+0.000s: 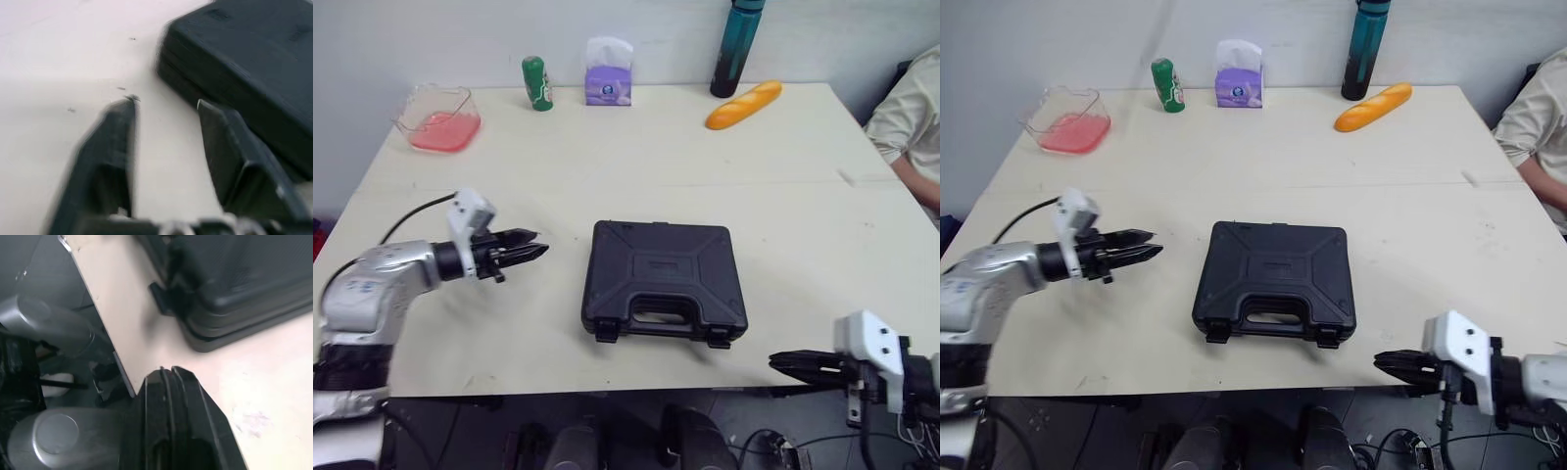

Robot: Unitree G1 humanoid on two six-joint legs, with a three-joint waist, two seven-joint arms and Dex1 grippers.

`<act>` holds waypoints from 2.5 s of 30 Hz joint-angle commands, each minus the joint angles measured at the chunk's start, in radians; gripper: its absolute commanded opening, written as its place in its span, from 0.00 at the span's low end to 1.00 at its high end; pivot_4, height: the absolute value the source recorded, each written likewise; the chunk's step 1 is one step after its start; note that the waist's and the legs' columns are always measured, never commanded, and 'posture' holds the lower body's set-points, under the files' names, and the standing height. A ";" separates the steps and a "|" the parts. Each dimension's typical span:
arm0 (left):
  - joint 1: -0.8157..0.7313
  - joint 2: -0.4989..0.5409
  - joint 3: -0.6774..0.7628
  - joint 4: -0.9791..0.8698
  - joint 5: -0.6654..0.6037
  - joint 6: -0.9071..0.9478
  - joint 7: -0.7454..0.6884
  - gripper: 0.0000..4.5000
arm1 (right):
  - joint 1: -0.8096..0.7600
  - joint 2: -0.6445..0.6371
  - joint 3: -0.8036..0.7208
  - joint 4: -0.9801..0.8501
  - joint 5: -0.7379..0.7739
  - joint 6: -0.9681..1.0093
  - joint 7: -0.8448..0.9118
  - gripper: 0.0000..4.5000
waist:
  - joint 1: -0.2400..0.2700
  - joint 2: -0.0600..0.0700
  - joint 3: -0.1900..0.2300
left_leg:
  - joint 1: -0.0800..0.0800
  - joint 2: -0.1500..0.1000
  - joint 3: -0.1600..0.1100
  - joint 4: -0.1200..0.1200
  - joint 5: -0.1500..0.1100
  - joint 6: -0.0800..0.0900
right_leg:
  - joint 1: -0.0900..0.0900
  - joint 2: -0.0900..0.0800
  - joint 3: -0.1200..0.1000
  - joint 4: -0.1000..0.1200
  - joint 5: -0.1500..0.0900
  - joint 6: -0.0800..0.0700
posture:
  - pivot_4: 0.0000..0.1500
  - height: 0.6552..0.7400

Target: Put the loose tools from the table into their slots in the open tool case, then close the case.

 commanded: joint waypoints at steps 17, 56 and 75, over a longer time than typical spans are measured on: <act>-0.656 -0.413 -0.169 0.997 0.389 -0.542 -0.037 0.01 | -0.260 0.013 0.214 0.054 -0.082 0.136 -0.053 0.00 | -0.001 -0.008 0.003 | -0.006 -0.004 0.000 0.001 0.002 0.006 | -0.001 -0.002 -0.005 -0.002 0.004 0.007 | 1.00 0.91; -0.421 -0.360 -0.248 0.092 0.174 -0.070 -0.435 0.01 | -0.443 0.090 0.159 0.183 -0.231 0.213 -0.216 0.00 | 0.004 -0.008 0.005 | -0.008 -0.004 -0.004 0.004 0.003 0.007 | 0.000 -0.003 -0.003 -0.002 0.004 0.007 | 1.00 0.91; -0.531 -0.628 -0.644 0.721 0.661 -0.691 -0.259 0.01 | -0.511 0.140 0.190 0.090 -0.159 0.364 -0.310 0.00 | 0.000 -0.016 -0.011 | -0.002 -0.003 -0.004 0.003 0.001 0.008 | 0.005 -0.011 0.000 -0.007 0.004 0.008 | 1.00 0.91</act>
